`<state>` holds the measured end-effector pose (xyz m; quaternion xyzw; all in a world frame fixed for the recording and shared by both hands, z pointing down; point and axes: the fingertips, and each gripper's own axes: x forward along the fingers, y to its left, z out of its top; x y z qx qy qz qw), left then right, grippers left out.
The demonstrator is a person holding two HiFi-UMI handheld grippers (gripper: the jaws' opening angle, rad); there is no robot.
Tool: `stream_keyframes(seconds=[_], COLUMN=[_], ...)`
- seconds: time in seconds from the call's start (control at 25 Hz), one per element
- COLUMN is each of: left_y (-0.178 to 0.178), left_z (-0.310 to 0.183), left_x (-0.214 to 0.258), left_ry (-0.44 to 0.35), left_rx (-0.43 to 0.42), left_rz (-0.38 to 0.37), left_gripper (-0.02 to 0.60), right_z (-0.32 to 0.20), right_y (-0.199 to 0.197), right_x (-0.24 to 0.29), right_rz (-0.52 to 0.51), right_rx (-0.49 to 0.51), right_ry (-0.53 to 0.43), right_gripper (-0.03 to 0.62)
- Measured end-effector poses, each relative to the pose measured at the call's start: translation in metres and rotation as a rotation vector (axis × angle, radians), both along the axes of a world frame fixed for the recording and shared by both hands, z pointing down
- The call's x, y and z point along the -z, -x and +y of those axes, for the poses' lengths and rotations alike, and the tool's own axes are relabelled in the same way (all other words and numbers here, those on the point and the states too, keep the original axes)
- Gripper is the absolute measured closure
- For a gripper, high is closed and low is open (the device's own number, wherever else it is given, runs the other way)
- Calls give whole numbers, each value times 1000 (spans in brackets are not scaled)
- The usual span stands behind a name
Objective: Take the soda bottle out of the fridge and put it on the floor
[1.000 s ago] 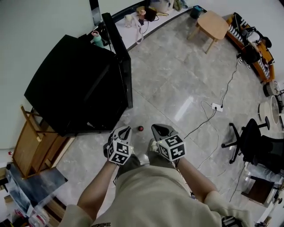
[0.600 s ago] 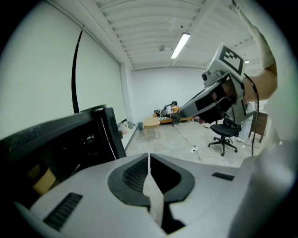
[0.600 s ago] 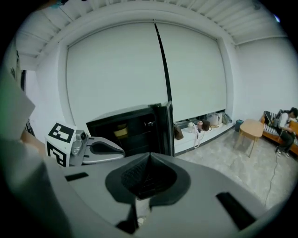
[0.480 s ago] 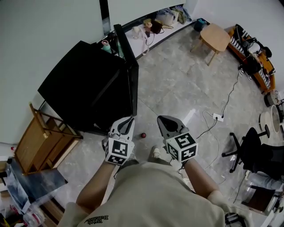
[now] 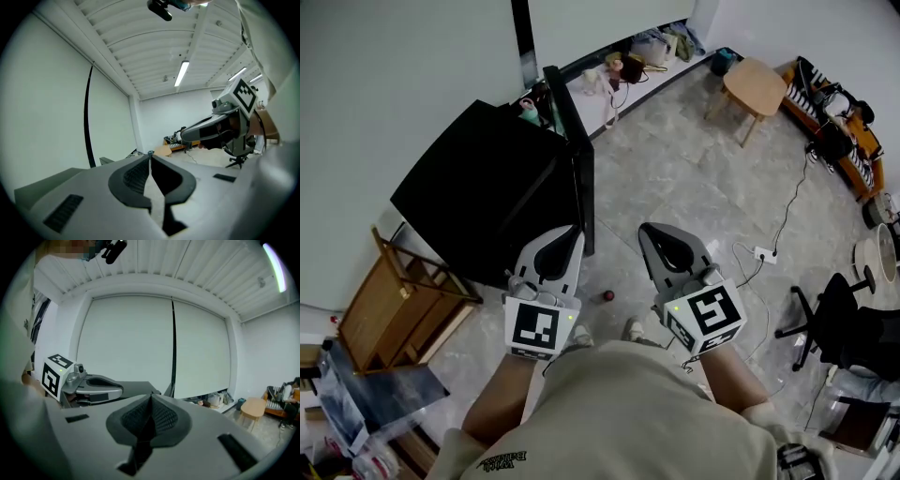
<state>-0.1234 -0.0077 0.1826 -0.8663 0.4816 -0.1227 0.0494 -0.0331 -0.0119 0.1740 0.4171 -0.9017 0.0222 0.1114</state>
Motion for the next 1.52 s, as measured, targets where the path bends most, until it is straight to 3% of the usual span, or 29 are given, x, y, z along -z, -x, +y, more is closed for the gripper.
stream_keyframes(seconds=[0.2, 0.44, 0.76, 1.52], left_y=[3, 10, 0, -25], left_z=[4, 6, 3, -1], left_x=[42, 74, 87, 82], left_ry=[-45, -123, -186, -153], left_rx=[0, 33, 37, 13], left_rz=[102, 93, 25, 8], left_gripper=[565, 565, 565, 565], right_z=[6, 8, -2, -7], right_y=[3, -6, -18, -39], right_x=[49, 90, 96, 93], right_rz=[-3, -79, -94, -55], right_rx=[27, 40, 18, 27], right_ry=[-131, -211, -223, -213], right_gripper=[598, 599, 599, 599])
